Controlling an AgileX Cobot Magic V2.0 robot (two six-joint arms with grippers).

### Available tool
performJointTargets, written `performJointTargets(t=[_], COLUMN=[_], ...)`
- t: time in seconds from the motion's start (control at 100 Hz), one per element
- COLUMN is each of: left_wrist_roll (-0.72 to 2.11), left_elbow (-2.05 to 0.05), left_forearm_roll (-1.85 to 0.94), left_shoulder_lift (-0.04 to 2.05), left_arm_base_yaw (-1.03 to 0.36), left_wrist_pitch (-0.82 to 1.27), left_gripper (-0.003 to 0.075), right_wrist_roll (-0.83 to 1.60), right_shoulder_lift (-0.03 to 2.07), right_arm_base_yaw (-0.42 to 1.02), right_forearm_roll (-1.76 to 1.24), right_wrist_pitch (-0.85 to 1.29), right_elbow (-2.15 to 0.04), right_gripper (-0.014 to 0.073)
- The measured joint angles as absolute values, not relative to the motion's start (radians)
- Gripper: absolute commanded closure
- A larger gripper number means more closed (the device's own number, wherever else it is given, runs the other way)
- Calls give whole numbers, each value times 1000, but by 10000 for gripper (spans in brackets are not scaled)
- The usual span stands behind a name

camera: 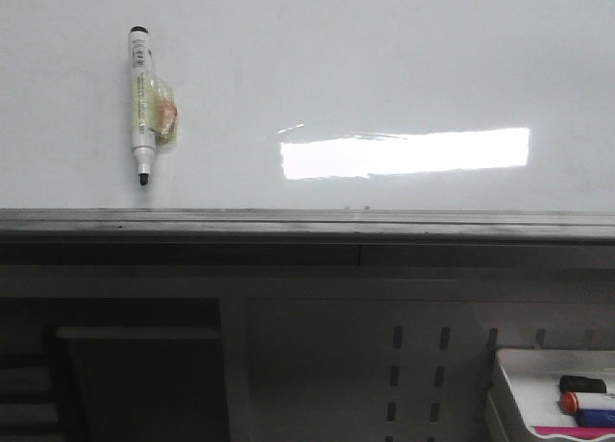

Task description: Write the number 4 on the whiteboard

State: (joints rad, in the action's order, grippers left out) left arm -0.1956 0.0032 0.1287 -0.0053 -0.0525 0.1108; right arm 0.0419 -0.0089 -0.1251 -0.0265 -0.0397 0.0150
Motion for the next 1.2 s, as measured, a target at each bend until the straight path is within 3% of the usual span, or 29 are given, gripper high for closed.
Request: performJointTargets(t=[0.26, 0.51, 0.58, 0.73, 0.77, 1.02, 1.2], left_wrist_roll=[-198, -198, -198, -198, -198, -198, -198], left_elbow=[-61, -313, -340, -347, -347, -336, -348], left_forearm_roll=[100, 157, 158, 158, 158, 111, 117], left_shoulder_lift=[17, 259, 317, 428, 453, 667, 817], left_arm_base_yaw=[-52, -52, -52, -52, -52, -113, -330], left_wrist_pitch=[228, 352, 353, 326, 290, -51, -165], left_gripper=[741, 736, 671, 322, 278, 265, 284], right_wrist_roll=[12, 0, 0, 0, 0, 0, 0], right_shoulder_lift=[-1, 222, 275, 316, 317, 317, 317], right_arm_base_yaw=[-125, -121, -121, -121, -119, -115, -115], right_forearm_roll=[-99, -133, -134, -135, -135, -136, -137], right_wrist_pitch=[30, 211, 209, 184, 183, 180, 189], right_elbow=[7, -159, -177, -184, -184, -184, -184], right_gripper=[658, 658, 658, 658, 658, 658, 658])
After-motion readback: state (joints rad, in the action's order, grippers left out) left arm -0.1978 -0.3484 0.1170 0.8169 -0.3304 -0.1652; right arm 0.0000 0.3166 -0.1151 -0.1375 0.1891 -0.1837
